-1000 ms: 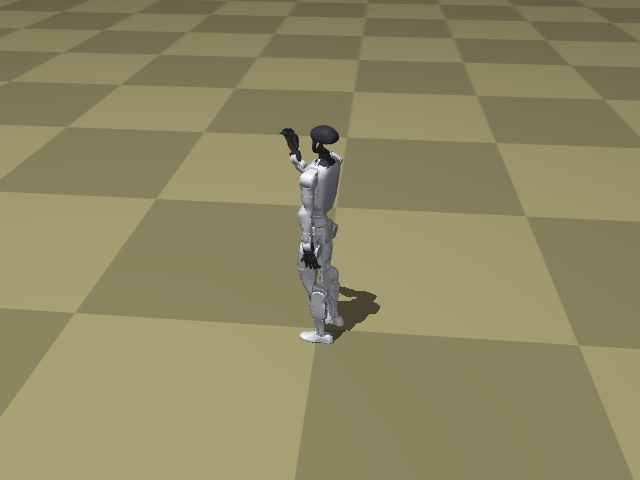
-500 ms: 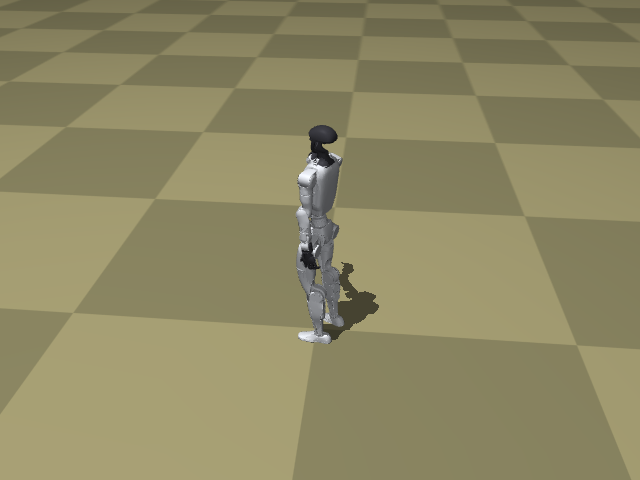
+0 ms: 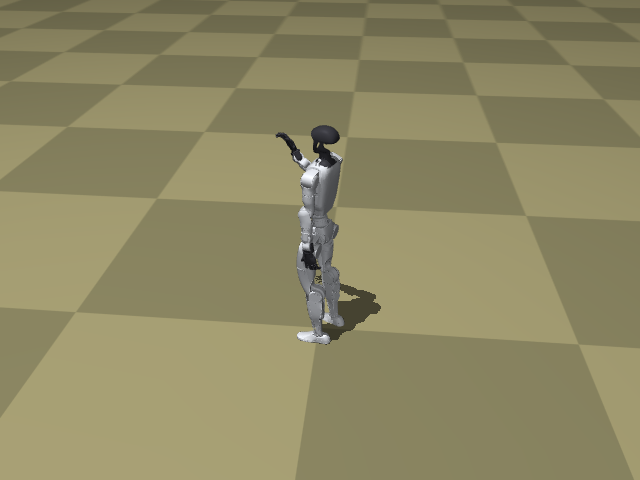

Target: Upper body actions

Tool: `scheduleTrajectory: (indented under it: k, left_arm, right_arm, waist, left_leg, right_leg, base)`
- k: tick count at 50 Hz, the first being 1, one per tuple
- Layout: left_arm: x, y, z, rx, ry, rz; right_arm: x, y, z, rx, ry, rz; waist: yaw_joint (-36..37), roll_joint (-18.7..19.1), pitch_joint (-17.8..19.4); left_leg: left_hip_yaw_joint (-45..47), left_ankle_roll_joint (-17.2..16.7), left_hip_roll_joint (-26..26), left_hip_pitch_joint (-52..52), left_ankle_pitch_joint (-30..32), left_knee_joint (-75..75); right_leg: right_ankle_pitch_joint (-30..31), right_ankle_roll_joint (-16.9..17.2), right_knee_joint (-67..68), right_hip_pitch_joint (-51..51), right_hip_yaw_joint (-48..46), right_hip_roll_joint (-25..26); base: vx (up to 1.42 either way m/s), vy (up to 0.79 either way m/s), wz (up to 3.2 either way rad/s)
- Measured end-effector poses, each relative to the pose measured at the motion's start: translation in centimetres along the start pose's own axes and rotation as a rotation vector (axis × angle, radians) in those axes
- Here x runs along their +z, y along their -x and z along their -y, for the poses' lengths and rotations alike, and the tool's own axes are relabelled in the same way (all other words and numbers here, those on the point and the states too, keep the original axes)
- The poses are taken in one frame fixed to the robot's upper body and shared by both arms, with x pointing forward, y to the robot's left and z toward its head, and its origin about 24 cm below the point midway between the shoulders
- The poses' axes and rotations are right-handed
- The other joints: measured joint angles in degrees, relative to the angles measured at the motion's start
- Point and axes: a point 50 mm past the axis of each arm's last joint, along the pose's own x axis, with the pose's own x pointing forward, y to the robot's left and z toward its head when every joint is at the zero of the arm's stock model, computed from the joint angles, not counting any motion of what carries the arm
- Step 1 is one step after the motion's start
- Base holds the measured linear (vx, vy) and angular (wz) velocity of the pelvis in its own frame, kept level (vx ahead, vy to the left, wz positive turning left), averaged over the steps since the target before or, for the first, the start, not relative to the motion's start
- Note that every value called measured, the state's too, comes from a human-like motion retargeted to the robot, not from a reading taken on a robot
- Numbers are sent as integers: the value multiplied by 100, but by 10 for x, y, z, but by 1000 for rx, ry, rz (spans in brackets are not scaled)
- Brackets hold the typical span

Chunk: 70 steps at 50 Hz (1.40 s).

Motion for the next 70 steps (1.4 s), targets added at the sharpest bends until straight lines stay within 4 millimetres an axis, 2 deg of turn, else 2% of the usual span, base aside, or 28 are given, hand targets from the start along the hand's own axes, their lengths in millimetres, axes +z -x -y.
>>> scheduleTrajectory:
  k: [5,9,12,15,18,23,26,30,35,39,47,52,57,60,64,67,70]
  left_arm:
    - [-4,0,0,-3,12,-7]
    - [-6,0,0,-5,26,-15]
    - [-3,0,-2,0,13,-16]
    - [2,1,-5,11,-19,-7]
    - [5,2,-7,23,-52,1]
    - [3,1,-5,14,-41,0]
    - [3,1,-3,5,-6,7]
    - [5,1,-2,-3,12,13]
    - [5,1,-1,-5,16,19]
    - [6,1,1,-8,21,23]
    - [5,0,1,-12,8,21]
    - [7,1,1,-11,-23,24]
    - [7,1,-1,1,-61,24]
    - [6,0,-1,1,-58,24]
    - [6,0,2,-9,-38,22]
    - [7,0,2,-8,-42,24]
    - [7,0,2,-4,-54,27]
  right_arm:
    - [-11,-29,-19,62,56,12]
    - [-35,-49,-42,185,166,-46]
    - [-60,-52,-58,298,268,-142]
    - [-75,-50,-63,372,316,-225]
    - [-74,-50,-57,335,303,-210]
    - [-61,-48,-54,243,272,-130]
    - [-52,-42,-54,258,240,-107]
    - [-39,-26,-42,218,206,-41]
    - [-31,19,-31,147,182,10]
    - [-39,72,-38,209,131,-77]
    - [-72,207,-68,545,-59,-578]
    - [-79,286,-72,679,-163,-902]
    - [-82,341,-64,701,-274,-1227]
    - [-85,369,-55,732,-226,-1395]
    - [-74,418,-38,921,-145,-1655]
    - [-51,456,-18,1090,-161,-1936]
    - [-24,482,3,1190,-229,-2157]
  waist:
    - [-157,-15,-90]
    - [-219,-20,-144]
    - [-90,-62,-141]
    - [163,-124,-90]
    - [315,-149,-57]
    - [172,-103,-84]
    - [98,-82,-59]
    - [55,-72,-1]
    - [-27,-49,57]
    - [-77,-25,102]
    - [-146,0,202]
    - [-74,11,278]
    - [-23,3,309]
    - [-49,17,315]
    - [-74,38,321]
    - [-17,30,316]
    - [59,14,320]
  left_leg:
    - [-243,-27,-38,20,-10,-17]
    - [-311,-52,-45,41,-18,-23]
    - [-251,-65,-34,51,-15,-12]
    - [-108,-57,-15,38,8,20]
    - [-49,-49,-8,7,31,44]
    - [-157,-30,-41,14,22,15]
    - [-182,-14,-60,29,16,-5]
    - [-193,12,-82,47,17,-36]
    - [-209,28,-93,57,11,-62]
    - [-200,16,-82,48,5,-68]
    - [-128,-52,-5,11,5,-21]
    - [-8,-80,55,-19,13,21]
    - [19,-97,75,-48,24,31]
    - [8,-97,74,-51,23,22]
    - [-21,-82,58,-26,13,-4]
    - [-31,-73,47,-26,15,-15]
    - [-59,-63,30,-21,20,-24]
  right_leg:
    - [-35,21,23,23,-234,-77]
    - [-36,28,38,21,-311,-123]
    - [-25,25,44,23,-252,-130]
    - [-6,16,30,51,-108,-101]
    - [-3,13,7,81,-37,-77]
    - [-25,22,-3,91,-136,-79]
    - [-29,21,3,82,-169,-79]
    - [-33,20,7,74,-184,-71]
    - [-39,21,0,66,-201,-58]
    - [-37,23,-5,46,-193,-59]
    - [-16,23,-7,25,-118,-63]
    - [11,18,-2,1,0,-44]
    - [26,18,6,-34,28,-54]
    - [30,14,7,-54,13,-53]
    - [26,12,12,-64,-19,-48]
    - [20,10,8,-64,-27,-42]
    - [7,11,-10,-36,-50,-38]
  base:
    - [4,5,41]
    - [1,5,16]
    - [1,0,-10]
    - [2,-3,-39]
    - [1,-1,-10]
    - [1,0,12]
    - [0,0,0]
    - [-3,-6,3]
    - [-2,-7,2]
    - [-3,-4,-2]
    - [-2,-2,-4]
    - [-3,-2,-18]
    - [0,0,0]
    - [0,0,0]
    - [0,0,0]
    - [0,0,0]
    - [0,0,0]
